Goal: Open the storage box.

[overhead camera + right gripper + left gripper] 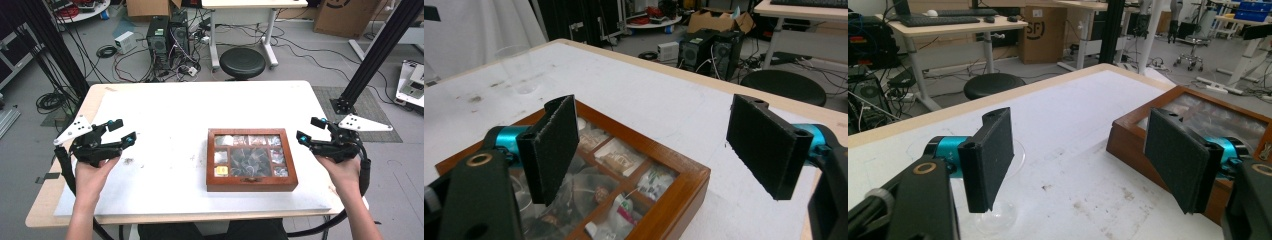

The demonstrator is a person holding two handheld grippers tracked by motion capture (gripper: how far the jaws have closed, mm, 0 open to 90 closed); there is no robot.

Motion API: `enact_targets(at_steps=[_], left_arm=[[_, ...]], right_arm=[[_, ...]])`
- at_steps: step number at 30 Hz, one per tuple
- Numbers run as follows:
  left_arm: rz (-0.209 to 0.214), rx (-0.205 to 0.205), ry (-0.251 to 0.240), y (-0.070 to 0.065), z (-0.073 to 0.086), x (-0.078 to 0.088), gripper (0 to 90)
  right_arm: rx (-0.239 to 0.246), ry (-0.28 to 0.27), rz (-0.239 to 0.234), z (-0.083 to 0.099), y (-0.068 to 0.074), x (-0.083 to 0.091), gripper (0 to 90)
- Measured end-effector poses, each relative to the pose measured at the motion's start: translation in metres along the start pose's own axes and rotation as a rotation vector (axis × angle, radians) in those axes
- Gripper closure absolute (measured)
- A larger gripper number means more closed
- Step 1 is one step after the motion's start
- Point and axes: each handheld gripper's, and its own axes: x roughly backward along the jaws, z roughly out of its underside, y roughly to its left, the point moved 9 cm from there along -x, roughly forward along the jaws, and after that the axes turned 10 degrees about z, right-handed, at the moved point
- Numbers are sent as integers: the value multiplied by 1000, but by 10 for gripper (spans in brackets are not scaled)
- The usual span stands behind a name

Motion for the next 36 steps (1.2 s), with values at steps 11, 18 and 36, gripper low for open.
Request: enact_targets(at_steps=[11, 18, 36], left_arm=[[11, 1, 3, -1, 2, 1, 279], [8, -1, 3, -1, 2, 2, 279], [8, -1, 9, -1, 4, 3, 279]], right_arm=[[33, -4, -3, 15, 14, 16, 212], [39, 14, -8, 27, 19, 21, 212], [49, 83, -24, 72, 35, 31, 214]])
